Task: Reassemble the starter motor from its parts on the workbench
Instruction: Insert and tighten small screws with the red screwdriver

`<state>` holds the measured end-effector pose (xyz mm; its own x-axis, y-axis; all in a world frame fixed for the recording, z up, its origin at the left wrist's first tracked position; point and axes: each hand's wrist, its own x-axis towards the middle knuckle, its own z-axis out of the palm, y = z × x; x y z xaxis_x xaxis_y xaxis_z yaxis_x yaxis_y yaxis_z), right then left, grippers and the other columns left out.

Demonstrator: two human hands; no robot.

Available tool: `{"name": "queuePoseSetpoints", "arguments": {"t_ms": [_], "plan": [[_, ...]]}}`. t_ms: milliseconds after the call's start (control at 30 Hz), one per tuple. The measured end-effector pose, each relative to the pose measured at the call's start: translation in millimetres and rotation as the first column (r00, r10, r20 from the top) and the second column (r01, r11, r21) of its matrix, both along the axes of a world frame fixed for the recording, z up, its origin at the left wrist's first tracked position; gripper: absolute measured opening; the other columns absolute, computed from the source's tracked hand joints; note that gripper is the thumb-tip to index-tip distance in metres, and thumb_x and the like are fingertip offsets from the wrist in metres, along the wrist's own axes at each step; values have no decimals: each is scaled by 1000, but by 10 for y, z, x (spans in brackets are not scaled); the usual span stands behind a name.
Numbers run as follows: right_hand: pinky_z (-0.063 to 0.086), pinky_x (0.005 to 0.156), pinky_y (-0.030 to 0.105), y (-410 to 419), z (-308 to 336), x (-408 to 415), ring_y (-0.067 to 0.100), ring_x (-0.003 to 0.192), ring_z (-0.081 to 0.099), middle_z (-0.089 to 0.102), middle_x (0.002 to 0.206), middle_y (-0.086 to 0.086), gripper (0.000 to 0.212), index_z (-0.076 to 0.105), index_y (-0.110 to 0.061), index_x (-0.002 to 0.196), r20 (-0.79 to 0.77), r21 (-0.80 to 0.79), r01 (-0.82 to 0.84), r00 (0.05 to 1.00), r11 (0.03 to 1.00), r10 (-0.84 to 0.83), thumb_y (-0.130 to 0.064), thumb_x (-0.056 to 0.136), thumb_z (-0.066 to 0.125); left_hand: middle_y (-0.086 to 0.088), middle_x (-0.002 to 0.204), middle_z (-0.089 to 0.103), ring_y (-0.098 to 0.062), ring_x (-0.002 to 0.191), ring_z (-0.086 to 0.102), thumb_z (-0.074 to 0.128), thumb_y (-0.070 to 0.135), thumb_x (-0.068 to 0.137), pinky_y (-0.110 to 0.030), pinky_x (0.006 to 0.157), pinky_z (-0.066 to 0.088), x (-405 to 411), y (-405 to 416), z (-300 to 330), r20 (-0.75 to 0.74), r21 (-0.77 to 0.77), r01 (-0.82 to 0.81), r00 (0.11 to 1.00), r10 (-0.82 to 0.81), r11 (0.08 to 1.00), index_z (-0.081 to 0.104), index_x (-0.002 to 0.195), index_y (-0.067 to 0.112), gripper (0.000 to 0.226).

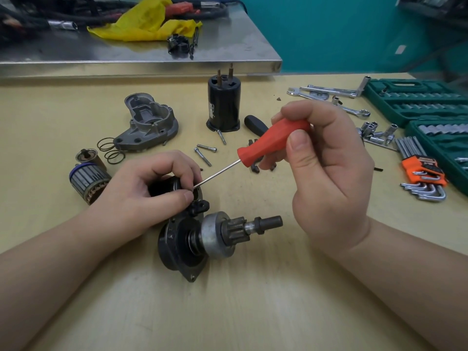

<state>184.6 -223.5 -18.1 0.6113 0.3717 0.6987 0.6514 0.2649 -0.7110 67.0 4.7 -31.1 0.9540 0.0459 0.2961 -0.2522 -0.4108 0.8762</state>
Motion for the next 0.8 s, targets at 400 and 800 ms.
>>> {"name": "queuePoseSetpoints", "arguments": {"t_ms": [400, 800], "plan": [[58, 66, 36, 33, 45, 22, 37, 82, 66, 60, 102, 2, 20, 57, -23, 125, 19, 13, 24, 1000, 1000, -24, -16, 106, 58, 2, 102, 72, -14, 95, 67, 71, 27, 82, -17, 84, 50, -1, -3, -7, -5, 7, -13, 1000, 13, 1000, 66, 82, 22, 7], [59, 68, 41, -27, 25, 38, 35, 94, 66, 66, 118, 8, 38, 49, -5, 145, 96, -9, -5, 995, 1000, 6, -7, 108, 46, -5, 94, 78, -22, 86, 73, 54, 36, 107, -25, 75, 56, 10, -84, -51, -100, -71, -310, 948, 303, 948, 82, 100, 20, 33]]}}
